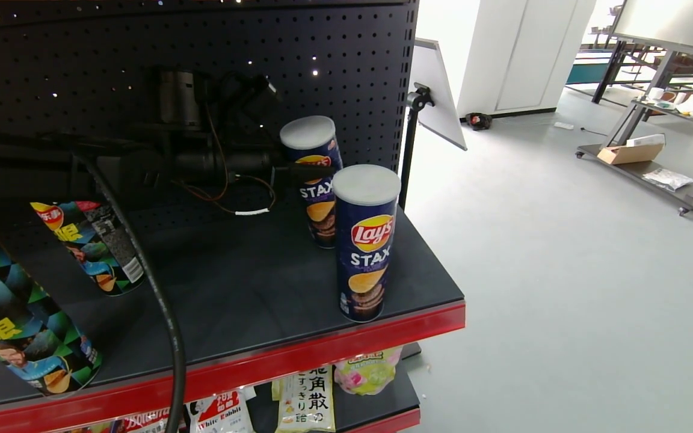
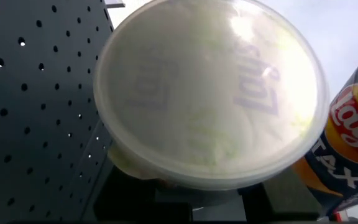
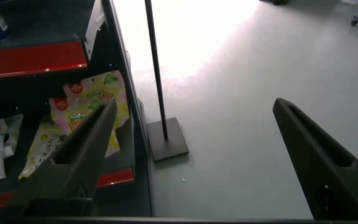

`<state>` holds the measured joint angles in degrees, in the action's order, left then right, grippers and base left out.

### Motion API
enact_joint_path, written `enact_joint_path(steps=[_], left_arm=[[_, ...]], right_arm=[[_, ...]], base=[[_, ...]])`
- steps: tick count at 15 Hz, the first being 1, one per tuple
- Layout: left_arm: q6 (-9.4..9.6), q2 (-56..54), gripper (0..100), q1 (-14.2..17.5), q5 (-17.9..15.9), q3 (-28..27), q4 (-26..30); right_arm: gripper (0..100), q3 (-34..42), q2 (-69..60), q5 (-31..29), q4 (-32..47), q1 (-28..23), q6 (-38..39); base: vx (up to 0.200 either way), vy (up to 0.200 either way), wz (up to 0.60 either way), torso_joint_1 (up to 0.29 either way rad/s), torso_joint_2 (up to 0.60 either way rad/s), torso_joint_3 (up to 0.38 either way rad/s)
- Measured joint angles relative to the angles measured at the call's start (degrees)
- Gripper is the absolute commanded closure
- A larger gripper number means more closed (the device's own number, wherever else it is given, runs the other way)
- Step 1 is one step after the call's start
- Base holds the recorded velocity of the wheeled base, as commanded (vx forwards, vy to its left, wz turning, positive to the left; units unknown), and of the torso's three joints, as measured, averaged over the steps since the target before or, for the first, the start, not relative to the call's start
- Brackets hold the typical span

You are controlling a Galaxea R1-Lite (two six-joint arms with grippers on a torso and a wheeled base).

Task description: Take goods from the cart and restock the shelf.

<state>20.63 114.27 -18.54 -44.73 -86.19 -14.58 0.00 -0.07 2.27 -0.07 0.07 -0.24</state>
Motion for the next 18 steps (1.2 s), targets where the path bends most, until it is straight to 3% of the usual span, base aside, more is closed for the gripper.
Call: enact_joint_path(steps=[18], left_arm=[[0.61,1.7,100,-0.9,0.3,0.2,0.3]], right_arm=[[0,0.0,0.0,0.0,0.0,0.0,0.0]], base=[[0.0,0.0,0.0,0.0,0.0,0.0]])
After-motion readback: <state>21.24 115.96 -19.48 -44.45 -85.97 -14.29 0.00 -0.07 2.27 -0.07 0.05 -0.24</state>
